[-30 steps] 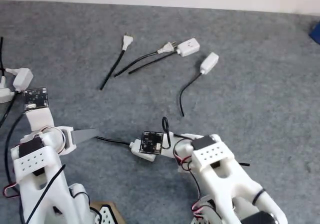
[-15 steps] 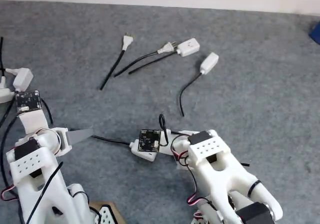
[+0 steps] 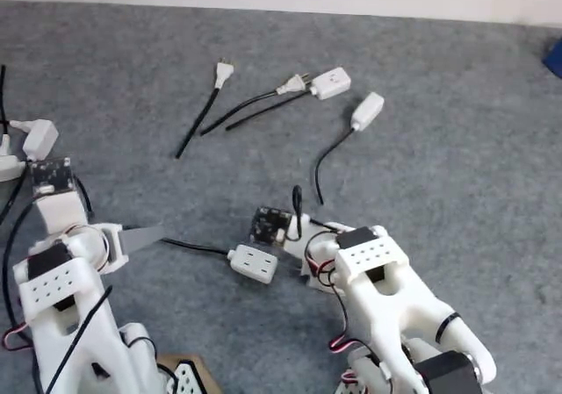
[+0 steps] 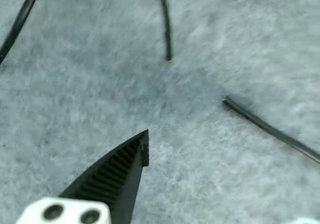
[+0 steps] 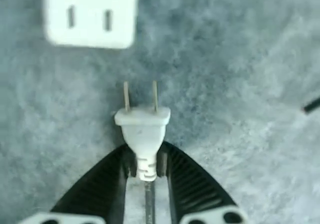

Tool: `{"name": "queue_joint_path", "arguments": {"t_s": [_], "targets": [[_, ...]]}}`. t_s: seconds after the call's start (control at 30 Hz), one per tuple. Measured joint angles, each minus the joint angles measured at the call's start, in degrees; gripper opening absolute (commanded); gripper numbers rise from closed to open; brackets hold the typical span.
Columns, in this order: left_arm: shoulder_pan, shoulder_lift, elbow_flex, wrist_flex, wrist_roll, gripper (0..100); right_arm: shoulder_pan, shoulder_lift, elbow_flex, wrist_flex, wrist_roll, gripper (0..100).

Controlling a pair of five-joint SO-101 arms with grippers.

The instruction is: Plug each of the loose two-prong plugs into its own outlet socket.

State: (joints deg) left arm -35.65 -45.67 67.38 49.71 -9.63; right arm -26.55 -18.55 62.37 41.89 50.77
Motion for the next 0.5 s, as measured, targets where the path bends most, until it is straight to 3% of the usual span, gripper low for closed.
{"name": "queue_joint_path", "arguments": {"t_s": [0.17,0.3,0.5], "targets": [[4.92,0.0,-11.87,12.4,0.0,55,-8.88,-9.23,-0.44,-0.09,-13.8,0.6],[8.62,0.0,-22.95,23.3,0.0,55,-15.21,-18.99,-7.56,5.63,-23.65,0.6],[16.97,0.0,-31.82,32.97,0.0,55,-20.92,-26.99,-13.89,14.95,-30.95,0.6]]}}
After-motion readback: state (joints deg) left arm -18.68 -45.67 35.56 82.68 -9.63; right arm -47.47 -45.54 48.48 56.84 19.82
